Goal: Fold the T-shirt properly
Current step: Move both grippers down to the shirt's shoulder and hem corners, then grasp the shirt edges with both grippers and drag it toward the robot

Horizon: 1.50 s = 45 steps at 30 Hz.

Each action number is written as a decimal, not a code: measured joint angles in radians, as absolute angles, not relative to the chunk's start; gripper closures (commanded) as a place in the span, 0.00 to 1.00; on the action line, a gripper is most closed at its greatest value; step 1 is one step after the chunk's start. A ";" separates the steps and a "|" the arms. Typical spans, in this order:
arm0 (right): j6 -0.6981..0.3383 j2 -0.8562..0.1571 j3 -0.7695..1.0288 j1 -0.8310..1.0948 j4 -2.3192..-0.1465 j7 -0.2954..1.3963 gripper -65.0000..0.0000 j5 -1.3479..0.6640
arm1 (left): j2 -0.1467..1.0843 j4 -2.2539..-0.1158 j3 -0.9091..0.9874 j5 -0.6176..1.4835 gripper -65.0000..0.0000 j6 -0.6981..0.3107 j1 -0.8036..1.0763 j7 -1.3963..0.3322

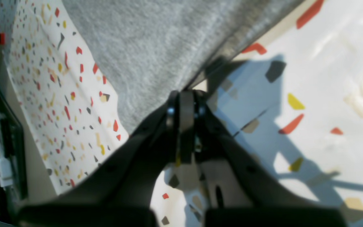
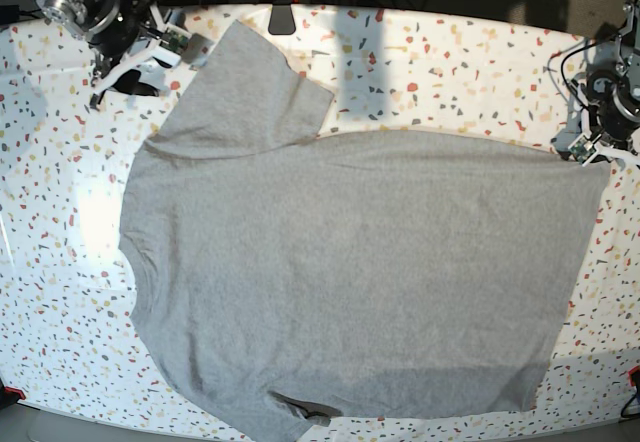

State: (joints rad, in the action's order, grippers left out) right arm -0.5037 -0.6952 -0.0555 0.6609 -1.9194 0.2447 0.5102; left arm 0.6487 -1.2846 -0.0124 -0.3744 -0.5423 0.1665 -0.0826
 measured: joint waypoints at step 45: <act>-0.397 -0.710 -0.349 0.316 -1.695 0.357 1.00 0.358 | 0.660 -1.282 -0.012 0.087 1.00 -0.544 0.178 -0.190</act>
